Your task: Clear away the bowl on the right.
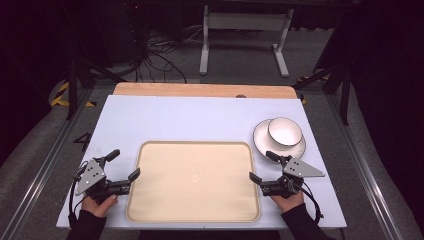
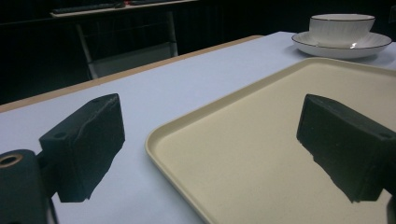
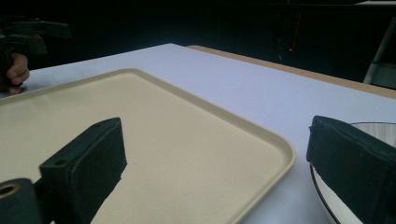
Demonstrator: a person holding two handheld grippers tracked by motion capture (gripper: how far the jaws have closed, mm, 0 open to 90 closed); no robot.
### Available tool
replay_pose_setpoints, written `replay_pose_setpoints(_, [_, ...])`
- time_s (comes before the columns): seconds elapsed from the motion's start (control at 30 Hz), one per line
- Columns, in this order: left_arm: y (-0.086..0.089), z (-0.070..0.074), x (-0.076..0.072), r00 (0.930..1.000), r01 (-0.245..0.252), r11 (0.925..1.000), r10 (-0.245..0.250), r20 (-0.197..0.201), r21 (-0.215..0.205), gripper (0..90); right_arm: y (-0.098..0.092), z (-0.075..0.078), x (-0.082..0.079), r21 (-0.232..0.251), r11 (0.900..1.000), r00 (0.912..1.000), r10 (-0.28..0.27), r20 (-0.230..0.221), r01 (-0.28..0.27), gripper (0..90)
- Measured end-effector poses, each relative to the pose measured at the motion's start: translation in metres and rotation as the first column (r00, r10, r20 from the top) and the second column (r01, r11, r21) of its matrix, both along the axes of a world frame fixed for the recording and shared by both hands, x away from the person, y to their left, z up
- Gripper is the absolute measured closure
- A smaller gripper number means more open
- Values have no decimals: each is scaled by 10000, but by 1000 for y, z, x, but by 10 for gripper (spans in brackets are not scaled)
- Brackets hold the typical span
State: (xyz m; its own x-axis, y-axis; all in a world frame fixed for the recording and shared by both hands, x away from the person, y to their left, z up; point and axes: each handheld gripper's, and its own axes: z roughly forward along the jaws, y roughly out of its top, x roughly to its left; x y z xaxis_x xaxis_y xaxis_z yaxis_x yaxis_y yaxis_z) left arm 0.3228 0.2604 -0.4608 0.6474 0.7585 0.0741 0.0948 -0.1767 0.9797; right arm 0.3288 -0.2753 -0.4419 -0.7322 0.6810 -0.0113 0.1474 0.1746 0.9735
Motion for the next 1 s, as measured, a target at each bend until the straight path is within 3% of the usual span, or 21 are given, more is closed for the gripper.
replay_pose_setpoints(0.77, [0, 0, 0, 10000, 3, 10000, -3, -10, 2, 85, 1, 0, -1, -20, 9999, 9999, 131, -25, -131, 55])
replay_pose_setpoints(1.0, [0, 0, 0, 10000, -7, 10000, 7, -8, -45, 85, -1, 8, -4, 41, 10000, 9999, 68, 103, -68, 66])
